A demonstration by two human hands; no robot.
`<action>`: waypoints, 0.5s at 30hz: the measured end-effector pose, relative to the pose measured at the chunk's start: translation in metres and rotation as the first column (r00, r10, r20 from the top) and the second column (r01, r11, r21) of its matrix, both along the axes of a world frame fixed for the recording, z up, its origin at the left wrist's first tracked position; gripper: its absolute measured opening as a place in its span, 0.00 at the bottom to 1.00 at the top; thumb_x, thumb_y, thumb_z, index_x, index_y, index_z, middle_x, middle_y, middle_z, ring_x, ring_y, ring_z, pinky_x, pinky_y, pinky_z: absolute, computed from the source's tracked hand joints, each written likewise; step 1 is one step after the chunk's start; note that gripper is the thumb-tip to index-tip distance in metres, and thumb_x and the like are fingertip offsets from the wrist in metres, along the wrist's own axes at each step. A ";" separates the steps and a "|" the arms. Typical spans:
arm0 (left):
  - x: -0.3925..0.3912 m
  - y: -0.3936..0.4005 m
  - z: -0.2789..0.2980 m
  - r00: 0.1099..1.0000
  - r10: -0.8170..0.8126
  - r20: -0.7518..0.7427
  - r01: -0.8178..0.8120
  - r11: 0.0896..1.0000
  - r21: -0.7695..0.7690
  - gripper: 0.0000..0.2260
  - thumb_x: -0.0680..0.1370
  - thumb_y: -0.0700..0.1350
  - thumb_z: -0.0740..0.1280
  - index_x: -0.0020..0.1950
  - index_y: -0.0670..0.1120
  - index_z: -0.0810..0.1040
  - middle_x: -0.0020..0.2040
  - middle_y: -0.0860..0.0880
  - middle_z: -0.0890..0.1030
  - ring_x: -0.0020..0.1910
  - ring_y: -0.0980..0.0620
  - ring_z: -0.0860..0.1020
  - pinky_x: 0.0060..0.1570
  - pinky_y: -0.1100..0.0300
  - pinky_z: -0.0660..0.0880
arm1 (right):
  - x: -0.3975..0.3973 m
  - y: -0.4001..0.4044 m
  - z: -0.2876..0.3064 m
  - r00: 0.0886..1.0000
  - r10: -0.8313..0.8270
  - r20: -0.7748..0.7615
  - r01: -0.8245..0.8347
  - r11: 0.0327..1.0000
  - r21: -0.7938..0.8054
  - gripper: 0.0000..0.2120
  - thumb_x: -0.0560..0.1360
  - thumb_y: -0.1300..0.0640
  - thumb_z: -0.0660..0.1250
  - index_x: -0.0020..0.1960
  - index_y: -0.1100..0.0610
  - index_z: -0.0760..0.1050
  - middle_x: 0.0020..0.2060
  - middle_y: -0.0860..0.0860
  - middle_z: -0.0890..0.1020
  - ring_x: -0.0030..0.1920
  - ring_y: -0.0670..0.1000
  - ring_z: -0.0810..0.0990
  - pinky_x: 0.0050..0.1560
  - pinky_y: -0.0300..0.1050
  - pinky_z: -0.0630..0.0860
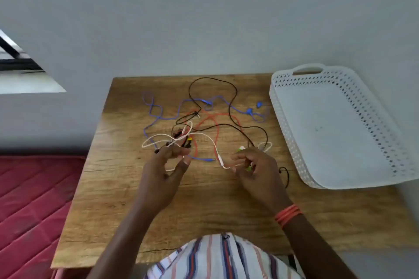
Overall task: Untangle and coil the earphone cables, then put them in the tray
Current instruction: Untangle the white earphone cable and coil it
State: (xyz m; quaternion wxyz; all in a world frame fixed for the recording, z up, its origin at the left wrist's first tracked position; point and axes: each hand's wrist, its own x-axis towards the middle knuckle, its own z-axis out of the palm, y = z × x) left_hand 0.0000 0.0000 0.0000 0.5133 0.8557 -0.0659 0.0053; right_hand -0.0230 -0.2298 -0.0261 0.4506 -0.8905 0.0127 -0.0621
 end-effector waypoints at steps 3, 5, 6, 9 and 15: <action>-0.001 -0.006 -0.005 0.998 -0.005 -0.056 0.006 1.000 0.009 0.06 0.76 0.44 0.71 0.52 0.51 0.82 0.49 0.56 0.84 0.50 0.60 0.80 0.48 0.69 0.73 | -0.003 0.000 -0.008 0.997 0.030 -0.076 -0.037 0.995 -0.097 0.13 0.69 0.59 0.75 0.52 0.51 0.81 0.51 0.43 0.79 0.42 0.35 0.72 0.48 0.32 0.71; -0.005 -0.012 -0.007 0.995 -0.046 -0.088 0.047 0.999 0.010 0.06 0.75 0.48 0.71 0.52 0.55 0.81 0.49 0.59 0.83 0.49 0.59 0.80 0.50 0.60 0.76 | -0.004 0.003 -0.013 0.991 0.050 -0.128 -0.072 0.982 -0.177 0.13 0.72 0.54 0.73 0.56 0.50 0.81 0.55 0.43 0.75 0.49 0.36 0.70 0.53 0.36 0.71; -0.006 -0.016 -0.006 0.993 -0.080 -0.083 0.083 0.996 0.036 0.08 0.74 0.48 0.72 0.52 0.57 0.80 0.49 0.60 0.83 0.50 0.60 0.80 0.51 0.58 0.76 | -0.004 0.005 -0.012 0.989 0.057 -0.135 -0.086 0.972 -0.220 0.12 0.73 0.53 0.72 0.56 0.50 0.81 0.56 0.43 0.74 0.53 0.38 0.70 0.55 0.36 0.71; -0.006 -0.026 -0.004 0.968 -0.249 -0.039 0.252 0.957 0.142 0.16 0.74 0.47 0.73 0.61 0.56 0.77 0.59 0.59 0.78 0.59 0.60 0.75 0.59 0.55 0.73 | -0.002 0.006 -0.004 0.993 0.085 -0.087 -0.104 0.964 -0.246 0.07 0.75 0.55 0.70 0.53 0.53 0.82 0.52 0.46 0.74 0.51 0.43 0.74 0.51 0.41 0.76; 0.005 -0.046 0.015 0.914 -0.405 0.012 0.388 0.884 0.262 0.16 0.75 0.57 0.66 0.60 0.52 0.76 0.58 0.59 0.80 0.64 0.60 0.74 0.76 0.54 0.46 | 0.006 0.002 0.046 0.984 0.143 0.107 -0.144 0.990 -0.001 0.05 0.76 0.55 0.70 0.48 0.55 0.83 0.42 0.45 0.77 0.42 0.42 0.75 0.40 0.29 0.67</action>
